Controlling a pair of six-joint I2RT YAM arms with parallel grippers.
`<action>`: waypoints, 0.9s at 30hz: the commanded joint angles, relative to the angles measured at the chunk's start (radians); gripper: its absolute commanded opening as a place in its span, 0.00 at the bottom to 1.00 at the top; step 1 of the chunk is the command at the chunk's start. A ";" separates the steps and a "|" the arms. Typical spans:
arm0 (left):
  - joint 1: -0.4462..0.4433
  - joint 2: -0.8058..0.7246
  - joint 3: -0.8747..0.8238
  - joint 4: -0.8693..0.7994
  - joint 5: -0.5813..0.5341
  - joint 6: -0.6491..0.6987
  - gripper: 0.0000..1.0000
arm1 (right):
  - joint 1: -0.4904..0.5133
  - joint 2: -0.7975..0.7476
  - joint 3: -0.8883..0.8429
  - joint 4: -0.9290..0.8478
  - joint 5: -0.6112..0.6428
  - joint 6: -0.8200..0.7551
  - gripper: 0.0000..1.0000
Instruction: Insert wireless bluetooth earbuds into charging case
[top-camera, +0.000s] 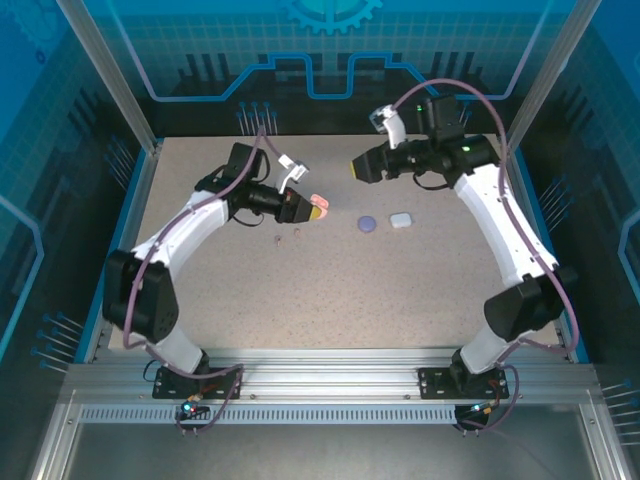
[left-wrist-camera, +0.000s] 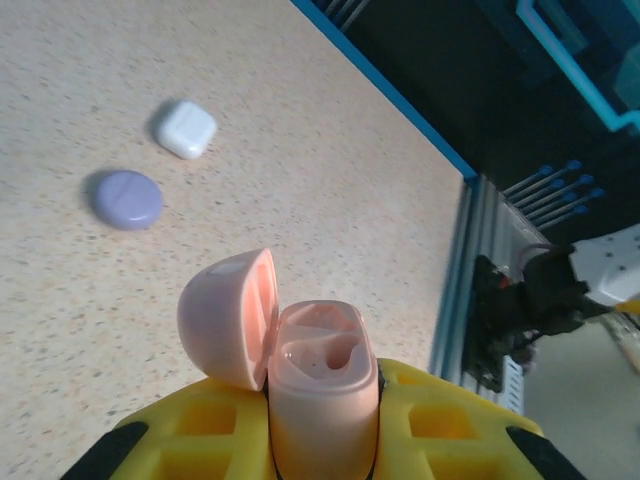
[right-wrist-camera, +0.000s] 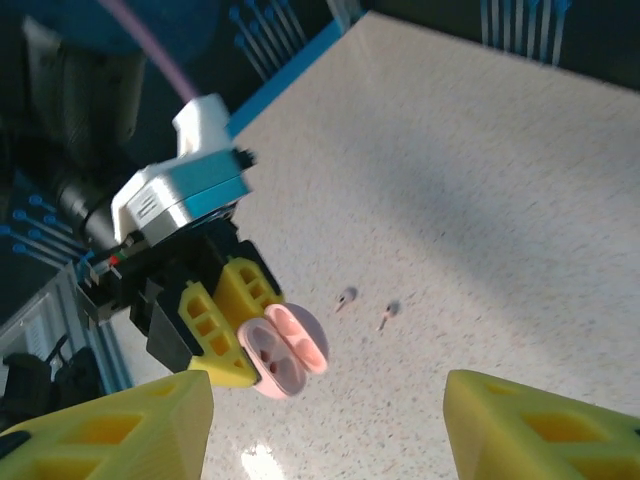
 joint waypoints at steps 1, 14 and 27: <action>0.007 -0.134 -0.154 0.374 -0.159 -0.122 0.00 | -0.014 -0.022 -0.043 0.045 0.063 0.171 0.64; 0.004 -0.412 -0.578 1.133 -0.594 -0.213 0.00 | 0.126 0.152 -0.213 0.091 0.371 0.498 0.63; 0.003 -0.555 -0.658 1.245 -0.687 -0.097 0.00 | 0.308 0.500 0.083 -0.034 0.565 0.656 0.62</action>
